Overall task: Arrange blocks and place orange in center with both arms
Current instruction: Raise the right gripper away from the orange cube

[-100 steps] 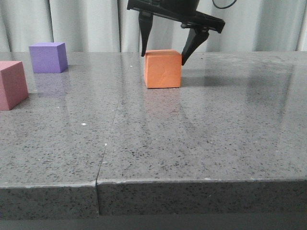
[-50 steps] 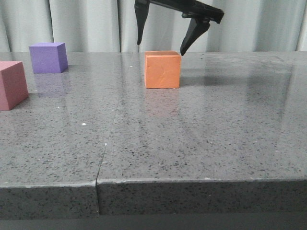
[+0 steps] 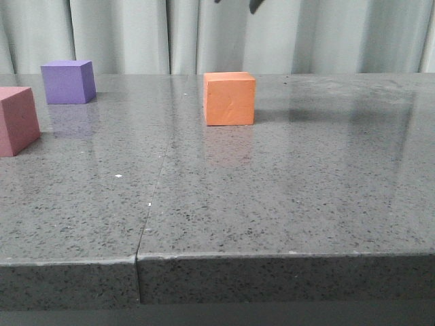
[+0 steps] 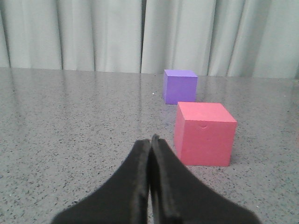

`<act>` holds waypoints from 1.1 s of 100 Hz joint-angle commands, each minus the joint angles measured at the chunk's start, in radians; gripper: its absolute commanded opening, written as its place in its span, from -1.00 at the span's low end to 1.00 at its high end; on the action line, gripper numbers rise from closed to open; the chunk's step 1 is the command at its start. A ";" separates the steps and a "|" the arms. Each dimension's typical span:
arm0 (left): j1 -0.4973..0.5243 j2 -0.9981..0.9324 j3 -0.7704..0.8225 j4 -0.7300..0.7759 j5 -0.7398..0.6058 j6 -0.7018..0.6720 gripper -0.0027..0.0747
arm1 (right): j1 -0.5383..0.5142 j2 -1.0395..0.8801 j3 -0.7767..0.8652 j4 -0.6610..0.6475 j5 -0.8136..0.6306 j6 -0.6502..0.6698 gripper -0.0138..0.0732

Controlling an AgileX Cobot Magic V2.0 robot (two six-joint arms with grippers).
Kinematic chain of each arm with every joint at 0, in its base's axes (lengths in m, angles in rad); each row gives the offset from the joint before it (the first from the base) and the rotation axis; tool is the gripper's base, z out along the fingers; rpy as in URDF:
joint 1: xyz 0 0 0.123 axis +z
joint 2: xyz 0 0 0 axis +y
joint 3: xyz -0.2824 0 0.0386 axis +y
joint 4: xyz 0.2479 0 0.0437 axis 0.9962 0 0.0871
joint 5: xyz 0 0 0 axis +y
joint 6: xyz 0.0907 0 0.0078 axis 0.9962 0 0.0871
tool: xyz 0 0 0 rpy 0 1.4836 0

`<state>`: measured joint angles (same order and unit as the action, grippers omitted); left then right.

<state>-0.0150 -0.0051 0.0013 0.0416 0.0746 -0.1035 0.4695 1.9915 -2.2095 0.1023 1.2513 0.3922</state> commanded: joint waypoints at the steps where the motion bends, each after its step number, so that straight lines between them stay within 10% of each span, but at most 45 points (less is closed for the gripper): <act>1: 0.000 -0.029 0.040 -0.008 -0.083 0.001 -0.98 | -0.001 -0.093 0.009 -0.011 0.083 -0.031 -0.50; 12: 0.000 -0.029 0.040 -0.008 -0.083 0.001 -0.98 | -0.001 -0.138 0.083 -0.028 0.082 -0.035 -0.86; 110: 0.000 -0.029 0.040 0.004 -0.083 0.001 -0.98 | -0.001 -0.948 1.191 -0.081 -0.582 -0.131 -0.84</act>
<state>-0.0150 -0.0051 0.0013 0.0416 0.0746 -0.1035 0.4695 1.1281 -1.0853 0.0334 0.8064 0.2785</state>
